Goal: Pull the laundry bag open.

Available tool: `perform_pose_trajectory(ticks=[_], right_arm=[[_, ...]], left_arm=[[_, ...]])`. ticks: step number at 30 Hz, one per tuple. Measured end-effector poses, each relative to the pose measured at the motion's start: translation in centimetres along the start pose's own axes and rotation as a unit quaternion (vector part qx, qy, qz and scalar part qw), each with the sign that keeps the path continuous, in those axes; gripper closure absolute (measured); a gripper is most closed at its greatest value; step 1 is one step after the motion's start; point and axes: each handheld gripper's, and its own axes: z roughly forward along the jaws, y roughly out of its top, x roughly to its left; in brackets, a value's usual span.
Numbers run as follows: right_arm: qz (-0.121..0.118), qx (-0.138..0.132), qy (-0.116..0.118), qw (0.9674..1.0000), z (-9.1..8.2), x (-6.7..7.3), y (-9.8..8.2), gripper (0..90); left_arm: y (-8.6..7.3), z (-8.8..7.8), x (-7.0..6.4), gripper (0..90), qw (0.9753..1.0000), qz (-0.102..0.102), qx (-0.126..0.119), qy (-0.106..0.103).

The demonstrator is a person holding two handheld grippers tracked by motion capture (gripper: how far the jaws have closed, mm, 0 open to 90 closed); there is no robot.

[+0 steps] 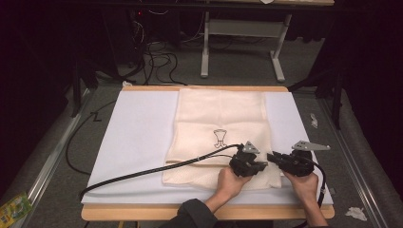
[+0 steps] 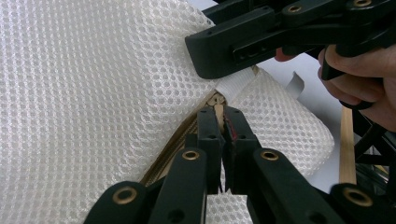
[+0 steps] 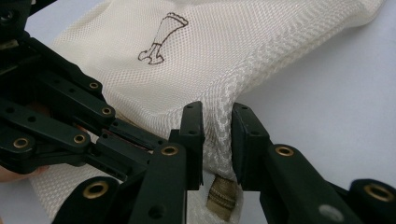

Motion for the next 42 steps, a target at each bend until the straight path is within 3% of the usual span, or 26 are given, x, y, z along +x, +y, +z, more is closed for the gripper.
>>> perform_pose_trajectory(ticks=[8, 20, 27, 32, 42], right_arm=[[-0.004, 0.006, -0.002, 1.0000, -0.01, -0.01, -0.08, 87.3], [-0.018, -0.006, -0.008, 0.9998, -0.26, 0.24, -0.17, 88.3], [-0.023, -0.006, -0.009, 0.9997, -0.29, 0.33, -0.22, 88.5], [-0.032, -0.015, -0.013, 0.9993, -0.41, 0.38, -0.28, 88.6], [-0.029, -0.018, -0.008, 0.9994, -0.43, 0.33, -0.37, 88.6]], left_arm=[[-0.04, -0.04, 0.03, 87.1, 1.0000, 0.002, 0.005, 0.000], [0.04, -0.49, -0.09, 87.1, 0.9998, 0.014, 0.015, 0.006], [0.09, -0.49, -0.15, 87.1, 0.9997, 0.005, 0.022, 0.012], [-0.05, -0.52, -0.25, 87.2, 0.9995, 0.011, 0.026, 0.016], [0.05, -0.81, -0.32, 87.3, 0.9993, 0.013, 0.029, 0.020]])
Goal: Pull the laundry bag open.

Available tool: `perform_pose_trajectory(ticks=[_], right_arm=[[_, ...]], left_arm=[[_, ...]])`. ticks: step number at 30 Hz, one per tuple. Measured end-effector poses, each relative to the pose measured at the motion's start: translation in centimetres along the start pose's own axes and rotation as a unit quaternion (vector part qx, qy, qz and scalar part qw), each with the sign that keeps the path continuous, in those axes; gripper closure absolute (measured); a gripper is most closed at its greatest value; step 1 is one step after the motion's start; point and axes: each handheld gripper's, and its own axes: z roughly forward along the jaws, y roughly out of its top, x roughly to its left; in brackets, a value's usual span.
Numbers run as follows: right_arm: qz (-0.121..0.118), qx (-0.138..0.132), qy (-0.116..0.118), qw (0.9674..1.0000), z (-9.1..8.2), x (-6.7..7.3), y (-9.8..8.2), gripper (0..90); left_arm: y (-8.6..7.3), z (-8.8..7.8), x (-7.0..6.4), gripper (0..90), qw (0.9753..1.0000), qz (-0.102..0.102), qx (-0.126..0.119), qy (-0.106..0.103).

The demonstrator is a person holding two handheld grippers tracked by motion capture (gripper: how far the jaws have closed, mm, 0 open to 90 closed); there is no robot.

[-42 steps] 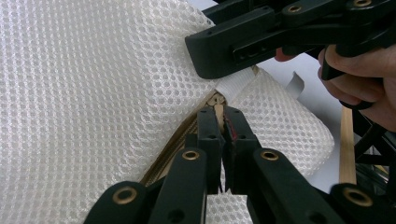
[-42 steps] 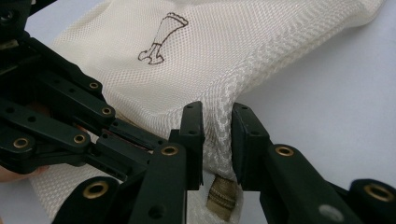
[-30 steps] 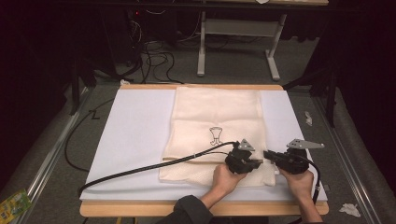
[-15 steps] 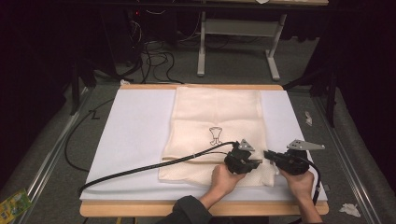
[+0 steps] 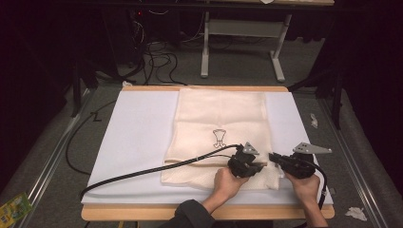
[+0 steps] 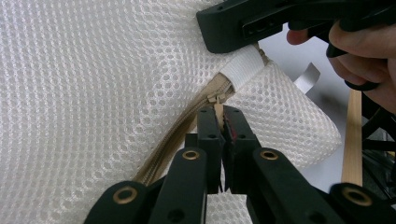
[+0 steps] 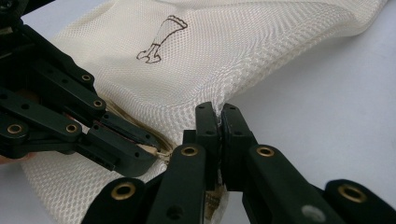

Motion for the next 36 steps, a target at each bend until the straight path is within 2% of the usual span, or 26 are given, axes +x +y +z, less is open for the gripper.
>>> perform_pose_trajectory(ticks=[7, 11, 13, 16, 18, 20, 24, 28, 36], right_arm=[[0.003, -0.001, 0.004, 1.0000, 0.1, 0.0, 0.1, 88.6], [0.006, -0.002, 0.008, 0.9999, 0.2, 0.0, 0.2, 88.7], [0.002, -0.002, 0.005, 1.0000, 0.2, 0.1, 0.2, 88.7], [0.001, -0.005, 0.001, 1.0000, -0.1, 0.0, 0.2, 88.7], [0.005, 0.000, 0.003, 1.0000, -0.2, -0.3, 0.2, 88.7], [-0.002, 0.001, -0.002, 1.0000, -0.2, -0.2, 0.3, 88.7], [0.002, -0.007, 0.000, 1.0000, -0.3, -0.4, 0.2, 88.7], [0.004, -0.003, 0.002, 1.0000, -0.3, -0.4, 0.0, 88.7], [0.001, 0.000, 0.009, 1.0000, 0.0, -0.2, -0.1, 88.7]], left_arm=[[-0.1, 0.2, 0.0, 87.3, 1.0000, -0.007, 0.005, -0.001], [-0.1, -0.1, 0.0, 87.3, 1.0000, -0.001, 0.008, 0.000], [0.0, -0.3, 0.2, 87.3, 1.0000, -0.005, 0.002, -0.001], [-0.1, -0.4, 0.3, 87.3, 0.9999, -0.003, 0.012, 0.012], [-0.4, -0.2, 0.0, 87.3, 0.9997, 0.009, 0.017, 0.016], [-0.3, -0.3, 0.0, 87.3, 0.9998, 0.009, 0.013, 0.015], [-0.1, -0.8, 0.1, 87.3, 0.9998, 0.009, 0.008, 0.016], [-0.2, -1.2, 0.3, 87.2, 0.9999, 0.005, 0.003, 0.013], [-0.6, -1.5, 0.4, 87.3, 0.9999, 0.003, 0.005, 0.010]])
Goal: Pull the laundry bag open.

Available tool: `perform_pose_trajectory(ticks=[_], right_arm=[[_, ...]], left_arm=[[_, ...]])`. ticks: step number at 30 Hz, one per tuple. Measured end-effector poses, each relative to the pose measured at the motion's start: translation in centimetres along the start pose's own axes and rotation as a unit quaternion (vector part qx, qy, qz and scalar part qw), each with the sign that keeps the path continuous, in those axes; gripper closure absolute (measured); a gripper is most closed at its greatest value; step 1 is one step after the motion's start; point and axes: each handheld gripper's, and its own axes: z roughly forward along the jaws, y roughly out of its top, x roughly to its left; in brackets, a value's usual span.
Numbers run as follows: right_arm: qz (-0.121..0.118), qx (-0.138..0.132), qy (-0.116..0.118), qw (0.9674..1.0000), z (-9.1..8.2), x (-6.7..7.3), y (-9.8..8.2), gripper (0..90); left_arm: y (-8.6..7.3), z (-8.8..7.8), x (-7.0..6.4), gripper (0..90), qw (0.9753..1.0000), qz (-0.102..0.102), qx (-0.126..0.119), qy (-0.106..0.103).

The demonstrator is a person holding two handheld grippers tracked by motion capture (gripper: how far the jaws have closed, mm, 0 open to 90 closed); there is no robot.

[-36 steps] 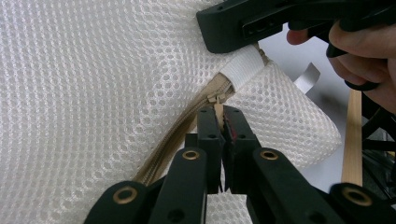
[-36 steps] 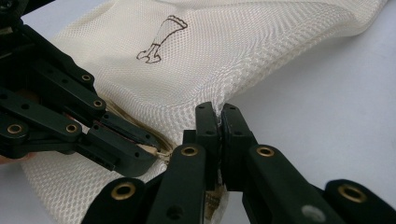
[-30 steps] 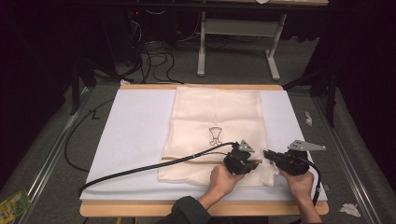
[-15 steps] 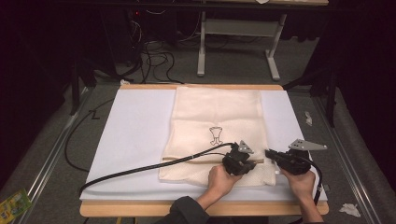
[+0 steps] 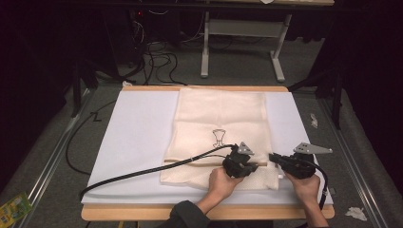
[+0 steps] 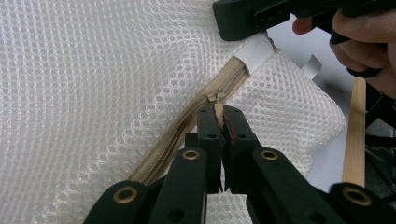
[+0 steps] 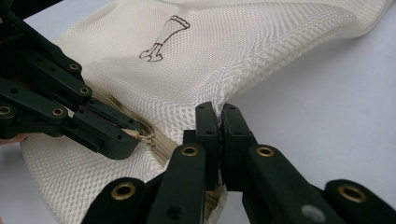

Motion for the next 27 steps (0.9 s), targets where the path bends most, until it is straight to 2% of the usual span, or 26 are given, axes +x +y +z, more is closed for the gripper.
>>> perform_pose_trajectory(ticks=[5, 9, 11, 21, 25, 27], right_arm=[[-0.002, 0.001, 0.003, 1.0000, 0.1, 0.1, 0.0, 88.7], [-0.002, -0.006, 0.002, 1.0000, 0.1, 0.2, 0.2, 88.7], [0.000, -0.003, 0.003, 1.0000, 0.1, 0.1, 0.2, 88.7], [-0.002, -0.005, 0.000, 1.0000, 0.1, 0.1, 0.1, 88.7], [-0.003, -0.004, 0.001, 1.0000, 0.1, 0.1, 0.1, 88.7], [-0.005, -0.004, -0.002, 1.0000, 0.1, 0.1, 0.1, 88.7]], left_arm=[[-0.3, 0.1, 0.1, 87.3, 1.0000, -0.004, 0.002, -0.002], [-0.7, 0.3, 0.0, 87.3, 0.9999, -0.001, 0.013, 0.011], [-0.9, 0.0, 0.4, 87.3, 0.9999, -0.012, 0.005, 0.003], [-0.7, -0.9, 0.1, 87.3, 0.9998, 0.004, -0.001, 0.017], [-0.7, -1.1, 0.2, 87.3, 0.9999, 0.002, -0.004, 0.015], [-0.8, -1.2, 0.4, 87.3, 0.9998, -0.002, 0.000, 0.021]])
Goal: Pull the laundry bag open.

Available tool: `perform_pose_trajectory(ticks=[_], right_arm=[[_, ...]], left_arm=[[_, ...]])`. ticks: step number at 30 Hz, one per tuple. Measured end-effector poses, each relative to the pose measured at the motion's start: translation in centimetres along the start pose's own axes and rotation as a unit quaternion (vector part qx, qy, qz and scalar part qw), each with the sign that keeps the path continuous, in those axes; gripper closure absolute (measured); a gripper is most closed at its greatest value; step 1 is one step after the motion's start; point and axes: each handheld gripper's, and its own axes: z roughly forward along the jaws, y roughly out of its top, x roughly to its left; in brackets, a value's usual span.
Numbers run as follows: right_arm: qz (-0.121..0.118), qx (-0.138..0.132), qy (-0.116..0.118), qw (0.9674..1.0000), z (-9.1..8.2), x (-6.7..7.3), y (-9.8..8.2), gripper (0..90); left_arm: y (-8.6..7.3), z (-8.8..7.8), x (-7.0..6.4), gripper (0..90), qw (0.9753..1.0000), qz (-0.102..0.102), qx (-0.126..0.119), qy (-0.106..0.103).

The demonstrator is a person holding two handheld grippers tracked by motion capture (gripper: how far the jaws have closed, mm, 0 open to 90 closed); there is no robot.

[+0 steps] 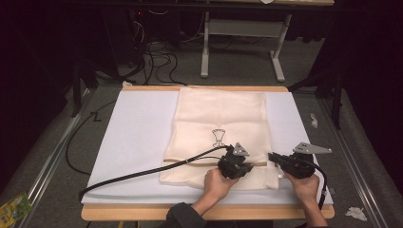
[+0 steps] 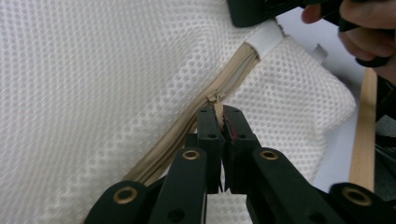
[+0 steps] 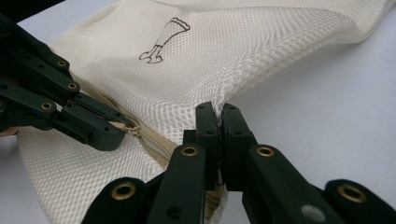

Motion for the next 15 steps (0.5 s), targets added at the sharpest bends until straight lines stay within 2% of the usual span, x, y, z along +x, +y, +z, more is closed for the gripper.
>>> perform_pose_trajectory(ticks=[2, 7, 13, 14, 15], right_arm=[[0.002, -0.002, 0.002, 1.0000, -0.1, -0.1, 0.0, 88.7], [-0.001, -0.001, 0.003, 1.0000, 0.1, 0.0, 0.1, 88.7], [0.002, 0.001, -0.002, 1.0000, 0.0, -0.1, 0.0, 88.7], [0.001, 0.001, -0.003, 1.0000, 0.0, -0.1, 0.0, 88.7], [0.003, 0.000, 0.002, 1.0000, 0.0, -0.1, 0.0, 88.7]], left_arm=[[-0.2, -0.2, 0.4, 87.3, 0.9999, -0.010, -0.005, -0.009], [-0.2, -0.5, 0.3, 87.3, 1.0000, -0.004, -0.007, -0.005], [-0.6, -1.0, 0.8, 87.3, 0.9999, -0.012, -0.006, 0.002], [-0.7, -1.1, 0.9, 87.3, 0.9998, -0.015, -0.009, -0.002], [-0.7, -1.1, 0.9, 87.3, 0.9999, -0.013, -0.008, -0.001]])
